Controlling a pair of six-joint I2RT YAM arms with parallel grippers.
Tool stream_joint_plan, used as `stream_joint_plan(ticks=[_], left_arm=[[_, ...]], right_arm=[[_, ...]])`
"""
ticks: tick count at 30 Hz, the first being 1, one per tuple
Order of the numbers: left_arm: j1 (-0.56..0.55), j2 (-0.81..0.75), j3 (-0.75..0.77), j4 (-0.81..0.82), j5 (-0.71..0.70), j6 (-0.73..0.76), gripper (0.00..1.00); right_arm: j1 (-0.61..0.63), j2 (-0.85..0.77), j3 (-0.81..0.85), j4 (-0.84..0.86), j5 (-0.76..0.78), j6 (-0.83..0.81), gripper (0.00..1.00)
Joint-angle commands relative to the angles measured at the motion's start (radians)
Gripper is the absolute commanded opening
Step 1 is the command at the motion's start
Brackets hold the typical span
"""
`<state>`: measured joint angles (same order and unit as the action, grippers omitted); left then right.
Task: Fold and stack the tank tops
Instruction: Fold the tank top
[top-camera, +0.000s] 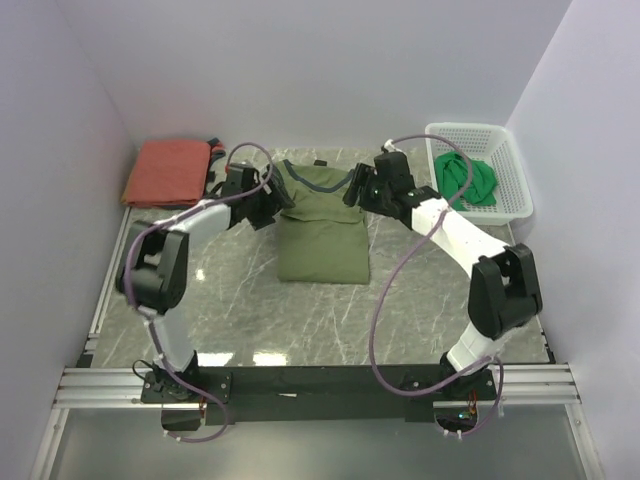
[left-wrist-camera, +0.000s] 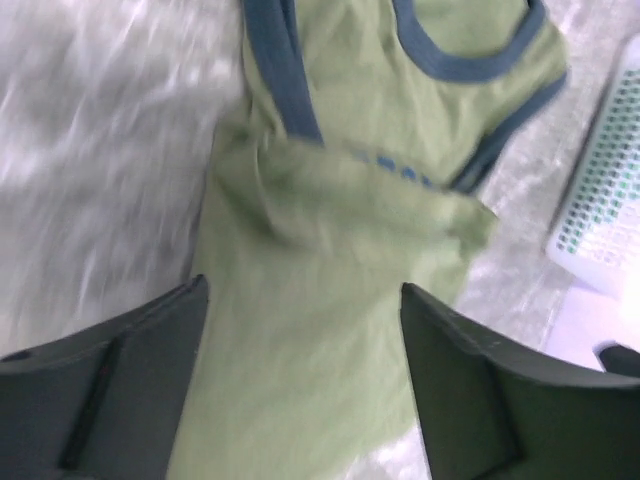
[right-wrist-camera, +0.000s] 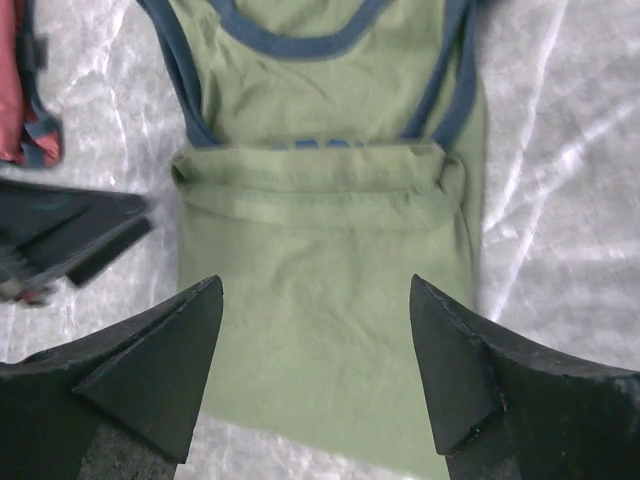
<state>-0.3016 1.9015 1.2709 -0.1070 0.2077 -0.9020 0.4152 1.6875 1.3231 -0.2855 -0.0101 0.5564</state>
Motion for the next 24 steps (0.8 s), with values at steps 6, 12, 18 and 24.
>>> stream_joint_plan(ticks=[6, 12, 18, 24], left_arm=[[-0.065, -0.454, -0.423, -0.03, -0.178, -0.105, 0.74], [-0.146, -0.533, -0.634, 0.072, -0.128, -0.137, 0.73], [-0.176, -0.489, -0.697, 0.162, -0.108, -0.179, 0.75], [-0.176, -0.492, -0.749, 0.263, -0.117, -0.236, 0.73]], right_arm=[[0.043, -0.291, -0.421, 0.046, 0.067, 0.106, 0.71], [0.062, -0.348, -0.605, 0.137, 0.036, 0.146, 0.65], [0.073, -0.321, -0.682, 0.198, 0.013, 0.2, 0.59], [0.074, -0.299, -0.714, 0.25, 0.013, 0.244, 0.56]])
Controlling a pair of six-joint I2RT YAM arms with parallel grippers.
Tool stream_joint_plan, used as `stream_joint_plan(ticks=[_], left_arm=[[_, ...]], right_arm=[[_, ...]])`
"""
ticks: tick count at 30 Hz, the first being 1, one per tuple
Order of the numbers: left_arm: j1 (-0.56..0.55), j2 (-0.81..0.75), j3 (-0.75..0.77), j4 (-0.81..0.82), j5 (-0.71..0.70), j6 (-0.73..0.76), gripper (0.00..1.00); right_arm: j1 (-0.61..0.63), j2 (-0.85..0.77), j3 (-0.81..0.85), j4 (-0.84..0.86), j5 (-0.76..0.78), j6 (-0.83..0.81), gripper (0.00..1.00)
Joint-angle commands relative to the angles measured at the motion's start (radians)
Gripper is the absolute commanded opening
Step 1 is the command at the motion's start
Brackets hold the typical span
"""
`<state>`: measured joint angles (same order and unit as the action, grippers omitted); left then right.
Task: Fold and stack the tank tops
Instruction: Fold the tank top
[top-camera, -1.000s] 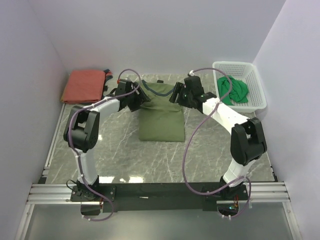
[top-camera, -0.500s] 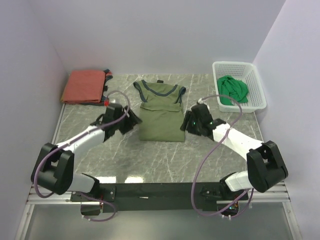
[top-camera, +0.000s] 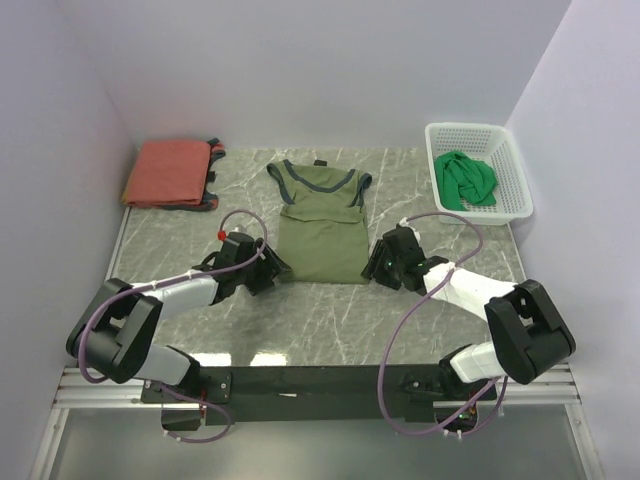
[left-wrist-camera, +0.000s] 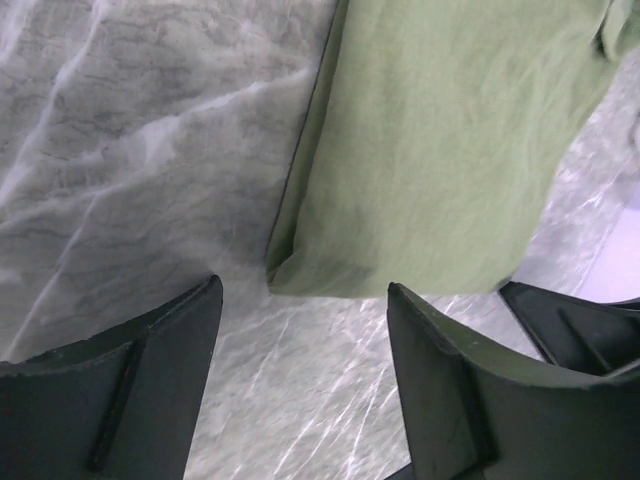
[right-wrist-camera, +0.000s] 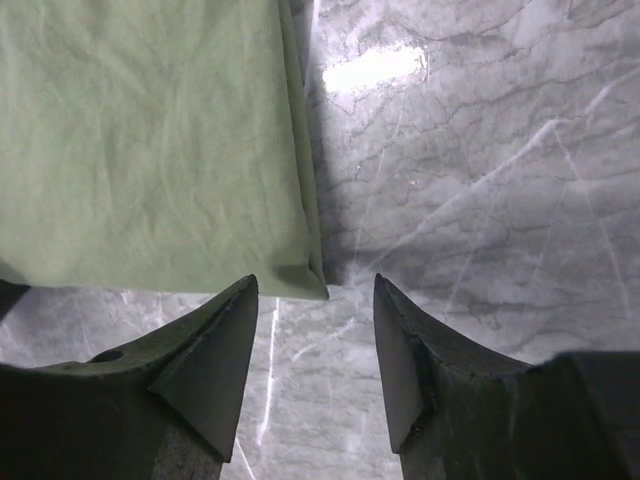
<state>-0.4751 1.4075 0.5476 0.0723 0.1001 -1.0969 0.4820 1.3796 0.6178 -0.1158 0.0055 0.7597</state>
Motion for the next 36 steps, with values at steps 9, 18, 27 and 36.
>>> stream_joint_plan(ticks=[9, 18, 27, 36], left_arm=[[-0.002, 0.073, -0.015, 0.099, -0.042, -0.08, 0.51], [-0.034, 0.156, 0.074, -0.023, -0.043, 0.002, 0.01], [-0.143, -0.184, -0.035, -0.363, -0.089, -0.083, 0.01], [-0.247, -0.556, -0.116, -0.654, -0.093, -0.218, 0.06]], right_arm=[[0.012, 0.068, -0.039, 0.143, -0.024, 0.078, 0.46], [0.018, 0.108, 0.011, 0.084, -0.015, 0.029, 0.03], [0.226, -0.201, -0.102, -0.157, 0.017, 0.111, 0.0], [0.636, -0.427, -0.276, -0.262, 0.068, 0.423, 0.05]])
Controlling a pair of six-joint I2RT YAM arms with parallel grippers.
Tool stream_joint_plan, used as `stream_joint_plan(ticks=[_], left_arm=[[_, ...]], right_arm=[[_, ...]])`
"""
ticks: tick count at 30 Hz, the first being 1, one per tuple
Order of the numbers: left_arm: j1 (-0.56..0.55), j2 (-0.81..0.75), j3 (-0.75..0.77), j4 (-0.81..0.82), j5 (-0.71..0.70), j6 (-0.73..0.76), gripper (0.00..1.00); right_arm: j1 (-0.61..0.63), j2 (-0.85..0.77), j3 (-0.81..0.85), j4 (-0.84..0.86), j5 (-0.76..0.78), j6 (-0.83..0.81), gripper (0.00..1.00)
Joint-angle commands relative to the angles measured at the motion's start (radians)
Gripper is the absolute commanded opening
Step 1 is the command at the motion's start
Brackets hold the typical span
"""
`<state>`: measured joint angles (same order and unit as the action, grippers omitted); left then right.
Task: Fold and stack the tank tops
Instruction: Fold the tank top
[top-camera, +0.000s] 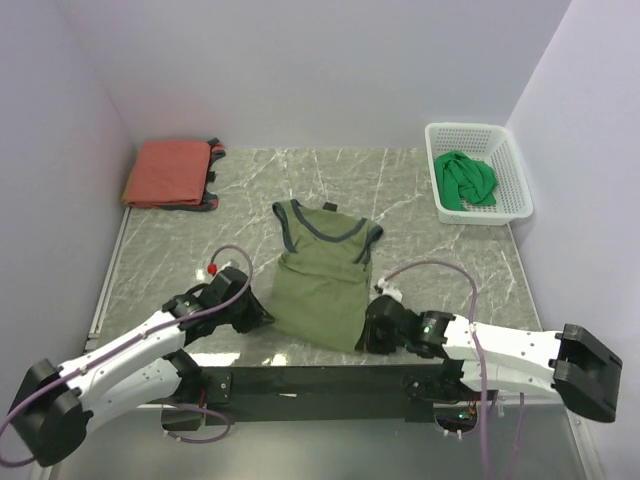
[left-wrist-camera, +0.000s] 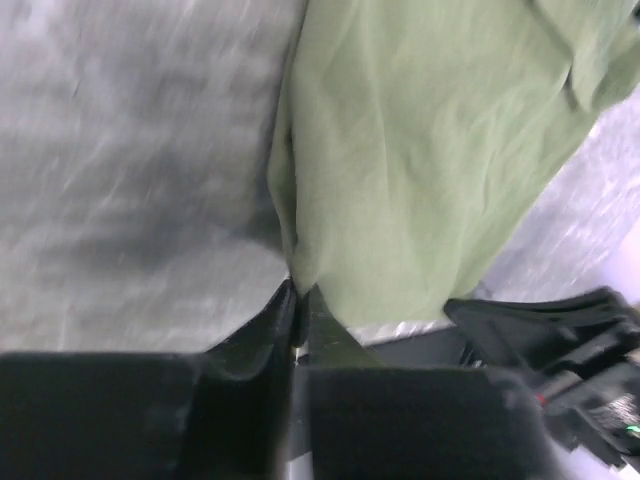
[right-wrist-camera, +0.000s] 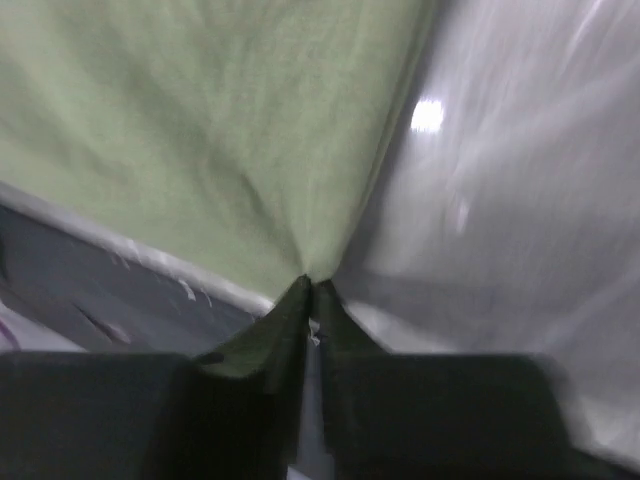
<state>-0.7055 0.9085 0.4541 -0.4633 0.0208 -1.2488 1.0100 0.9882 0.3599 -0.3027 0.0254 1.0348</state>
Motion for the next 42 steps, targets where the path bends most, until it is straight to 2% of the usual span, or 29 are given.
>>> stream_joint_plan(ticks=[1, 3, 4, 7, 9, 10, 12, 14, 15, 17, 18, 20, 21, 22, 24, 26, 27, 30, 34, 36, 39, 42], left_arm=[[-0.028, -0.071, -0.037, -0.123, 0.008, -0.07, 0.2], [-0.032, -0.098, -0.026, -0.173, 0.01, -0.055, 0.36], [-0.034, -0.109, 0.012, -0.202, -0.017, -0.031, 0.47], [-0.032, -0.161, 0.131, -0.311, -0.091, 0.008, 0.59], [-0.032, -0.172, 0.179, -0.299, -0.123, 0.029, 0.61], [-0.031, -0.169, 0.217, -0.275, -0.14, 0.041, 0.63], [-0.019, -0.107, 0.251, -0.221, -0.176, 0.08, 0.63], [0.05, 0.025, 0.314, -0.115, -0.16, 0.138, 0.6], [0.128, 0.073, 0.351, -0.074, -0.147, 0.155, 0.58], [0.226, 0.211, 0.376, 0.068, -0.075, 0.184, 0.51], [0.3, 0.258, 0.409, 0.102, -0.076, 0.181, 0.45], [0.359, 0.39, 0.443, 0.236, -0.046, 0.187, 0.39], [0.4, 0.441, 0.519, 0.235, -0.044, 0.187, 0.29], [0.411, 0.534, 0.565, 0.245, -0.033, 0.209, 0.23], [0.408, 0.613, 0.683, 0.294, 0.066, 0.268, 0.21], [0.391, 0.717, 0.763, 0.307, 0.14, 0.317, 0.22], [0.362, 0.748, 0.834, 0.311, 0.196, 0.337, 0.23], [0.287, 0.865, 0.958, 0.29, 0.217, 0.391, 0.28], [0.25, 1.047, 1.084, 0.249, 0.211, 0.414, 0.31], [0.25, 1.092, 1.127, 0.27, 0.22, 0.426, 0.36], [0.242, 1.2, 1.182, 0.304, 0.333, 0.443, 0.37], [0.212, 1.231, 1.207, 0.307, 0.347, 0.465, 0.35]], right_arm=[[0.127, -0.037, -0.006, -0.087, 0.062, 0.157, 0.19], [0.154, -0.046, 0.02, -0.139, 0.115, 0.169, 0.39], [0.154, -0.065, 0.057, -0.157, 0.132, 0.166, 0.54], [0.118, -0.1, 0.143, -0.243, 0.223, 0.139, 0.71], [0.049, -0.1, 0.184, -0.26, 0.223, 0.05, 0.72], [-0.059, -0.091, 0.224, -0.251, 0.214, 0.009, 0.7], [-0.161, -0.068, 0.266, -0.188, 0.162, -0.106, 0.68], [-0.269, 0.013, 0.353, -0.135, 0.145, -0.191, 0.64], [-0.293, 0.089, 0.435, -0.13, 0.142, -0.211, 0.57], [-0.338, 0.171, 0.516, -0.089, 0.142, -0.266, 0.52], [-0.353, 0.257, 0.598, -0.082, 0.143, -0.278, 0.44], [-0.405, 0.346, 0.683, -0.09, 0.137, -0.315, 0.39], [-0.431, 0.419, 0.758, -0.105, 0.157, -0.323, 0.37], [-0.454, 0.447, 0.786, -0.128, 0.169, -0.334, 0.38], [-0.536, 0.483, 0.794, -0.116, 0.142, -0.346, 0.42], [-0.595, 0.486, 0.766, -0.081, 0.12, -0.349, 0.45], [-0.653, 0.486, 0.731, -0.07, 0.073, -0.343, 0.5], [-0.738, 0.498, 0.665, 0.007, -0.016, -0.315, 0.59], [-0.774, 0.535, 0.633, 0.075, -0.115, -0.265, 0.67], [-0.789, 0.549, 0.591, 0.117, -0.148, -0.236, 0.7], [-0.8, 0.596, 0.583, 0.146, -0.16, -0.202, 0.7], [-0.804, 0.629, 0.559, 0.186, -0.154, -0.164, 0.69]])
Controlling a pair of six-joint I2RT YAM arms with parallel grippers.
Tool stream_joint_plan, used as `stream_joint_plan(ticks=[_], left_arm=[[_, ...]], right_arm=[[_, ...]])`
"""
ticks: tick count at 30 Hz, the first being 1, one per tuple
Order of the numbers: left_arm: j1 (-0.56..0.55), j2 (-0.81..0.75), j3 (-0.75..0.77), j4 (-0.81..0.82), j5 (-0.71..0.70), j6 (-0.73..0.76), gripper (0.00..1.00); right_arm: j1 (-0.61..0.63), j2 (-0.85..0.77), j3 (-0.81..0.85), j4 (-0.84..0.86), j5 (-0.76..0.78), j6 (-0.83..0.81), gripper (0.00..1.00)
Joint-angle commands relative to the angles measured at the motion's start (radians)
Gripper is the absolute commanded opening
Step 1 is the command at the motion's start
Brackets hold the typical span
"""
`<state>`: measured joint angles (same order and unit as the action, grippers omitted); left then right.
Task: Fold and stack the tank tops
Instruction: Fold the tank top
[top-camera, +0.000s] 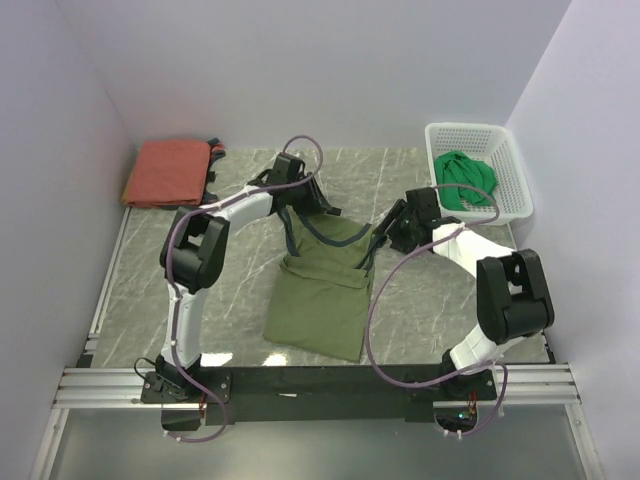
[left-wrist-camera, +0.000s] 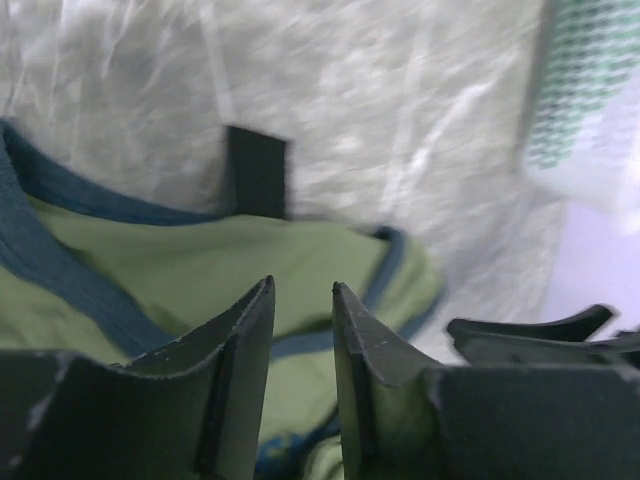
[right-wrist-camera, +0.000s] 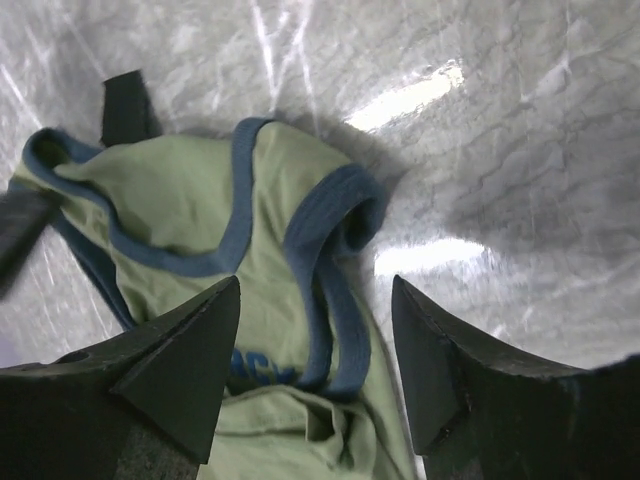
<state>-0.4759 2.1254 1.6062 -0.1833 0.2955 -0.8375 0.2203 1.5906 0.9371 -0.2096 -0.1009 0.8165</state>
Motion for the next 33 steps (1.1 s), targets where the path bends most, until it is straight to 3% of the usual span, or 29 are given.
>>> stream_joint_plan(ticks=[1, 5, 9, 13, 16, 20, 26, 33], left_arm=[[-0.023, 0.025, 0.054, 0.027, 0.071, 0.057, 0.34], [-0.033, 0.042, 0.034, 0.05, 0.068, 0.046, 0.32], [-0.052, 0.042, -0.02, 0.064, 0.071, 0.031, 0.21], [-0.07, 0.01, -0.091, 0.103, 0.062, 0.021, 0.21], [-0.081, 0.001, -0.103, 0.102, 0.068, 0.026, 0.2], [-0.107, -0.018, -0.118, 0.087, 0.064, 0.028, 0.17], [-0.147, -0.064, -0.132, 0.048, 0.024, 0.034, 0.16], [-0.168, -0.07, -0.172, -0.025, -0.056, 0.023, 0.11]], right_arm=[[-0.018, 0.032, -0.021, 0.113, -0.023, 0.074, 0.68], [-0.045, 0.069, -0.034, 0.177, -0.014, 0.118, 0.68], [-0.067, 0.112, -0.038, 0.238, -0.029, 0.168, 0.67], [-0.073, 0.149, -0.044, 0.309, -0.059, 0.233, 0.61], [-0.075, 0.184, -0.043, 0.338, -0.089, 0.266, 0.5], [-0.076, 0.215, -0.041, 0.351, -0.106, 0.28, 0.25], [-0.075, 0.187, 0.015, 0.294, -0.065, 0.204, 0.03], [-0.013, 0.062, 0.137, 0.176, 0.084, -0.063, 0.0]])
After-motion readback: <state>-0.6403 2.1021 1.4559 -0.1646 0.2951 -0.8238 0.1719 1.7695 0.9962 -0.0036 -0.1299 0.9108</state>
